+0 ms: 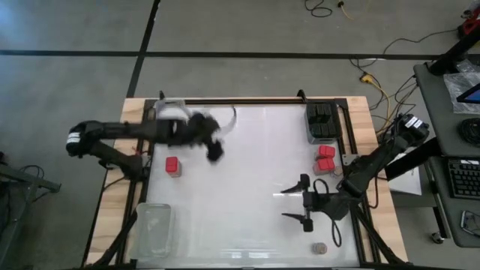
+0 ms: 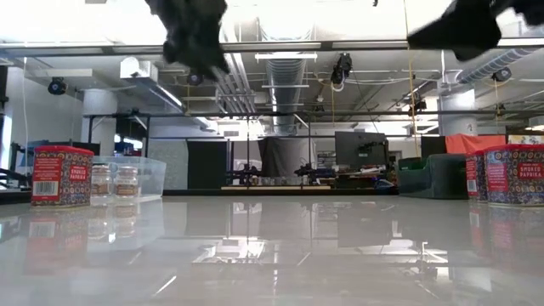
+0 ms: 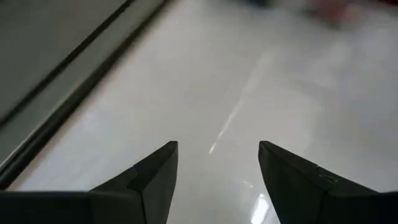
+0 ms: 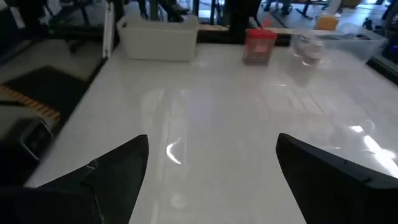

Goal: Sort spices by type
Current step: Put the brown seasoning bottle into the transparent bin

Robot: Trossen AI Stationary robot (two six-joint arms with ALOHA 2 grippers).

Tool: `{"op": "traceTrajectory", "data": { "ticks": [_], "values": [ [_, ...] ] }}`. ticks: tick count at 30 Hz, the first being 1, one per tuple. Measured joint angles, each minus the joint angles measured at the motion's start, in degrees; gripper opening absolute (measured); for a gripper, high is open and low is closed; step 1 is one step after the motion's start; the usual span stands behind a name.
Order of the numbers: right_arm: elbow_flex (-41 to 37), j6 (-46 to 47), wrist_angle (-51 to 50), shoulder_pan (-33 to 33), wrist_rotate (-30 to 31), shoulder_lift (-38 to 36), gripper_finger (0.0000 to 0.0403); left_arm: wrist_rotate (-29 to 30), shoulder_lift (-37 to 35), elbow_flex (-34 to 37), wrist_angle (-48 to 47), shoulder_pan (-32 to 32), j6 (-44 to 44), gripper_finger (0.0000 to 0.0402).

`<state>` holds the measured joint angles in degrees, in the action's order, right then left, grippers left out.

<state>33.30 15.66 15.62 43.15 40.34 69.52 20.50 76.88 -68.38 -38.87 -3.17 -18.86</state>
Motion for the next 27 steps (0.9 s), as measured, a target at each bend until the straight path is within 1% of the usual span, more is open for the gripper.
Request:
{"op": "traceTrajectory", "data": {
  "ticks": [2, 4, 6, 8, 11, 14, 16, 18, 22, 25, 27],
  "values": [
    [2.46, 0.45, -4.14, 1.33, -0.13, 0.00, 0.0340, -0.06, 0.00, 2.10, 6.12, 7.31, 4.39, 0.0207],
    [5.82, 1.78, -10.72, 2.47, -0.07, 0.01, 0.0337, -0.25, 0.00, 4.17, 12.49, 13.07, 7.27, 0.0207],
    [9.23, 4.00, -18.20, 2.90, 0.28, 0.00, 0.0336, -0.21, 0.00, 5.93, 16.69, 17.04, 8.75, 0.0207],
    [11.55, 6.70, -23.91, 2.87, 0.50, 0.00, 0.0337, 0.05, 0.00, 7.03, 18.81, 19.25, 8.98, 0.0207],
    [13.25, 11.95, -29.14, 2.89, 0.57, 0.00, 0.0338, 2.86, 0.00, 8.28, 19.61, 20.46, 5.85, 0.0207],
    [13.51, 16.66, -31.20, 3.97, -2.48, -0.03, 0.0336, 5.10, 0.13, 10.67, 21.92, 20.64, 1.32, 0.0207],
    [13.51, 18.04, -31.51, 6.22, -4.38, 0.00, 0.0332, 5.15, 0.15, 13.23, 26.03, 20.66, -0.73, 0.0207],
    [14.10, 19.83, -32.69, 9.37, -4.81, 0.00, 0.0327, 5.16, 0.73, 16.04, 32.06, 20.66, -1.74, 0.0207],
    [18.62, 28.38, -42.91, 15.12, -4.86, 0.23, 0.0315, 4.75, 2.06, 20.56, 42.92, 20.82, -2.33, 0.0207],
    [22.10, 35.90, -53.23, 18.70, -6.25, 2.03, 0.0306, 4.58, 3.63, 22.03, 47.23, 20.82, -2.70, 0.0207],
    [24.36, 39.72, -57.63, 20.36, -7.30, 4.18, 0.0302, 4.49, 4.54, 22.32, 48.87, 20.82, -2.65, 0.0207]
  ]
}}
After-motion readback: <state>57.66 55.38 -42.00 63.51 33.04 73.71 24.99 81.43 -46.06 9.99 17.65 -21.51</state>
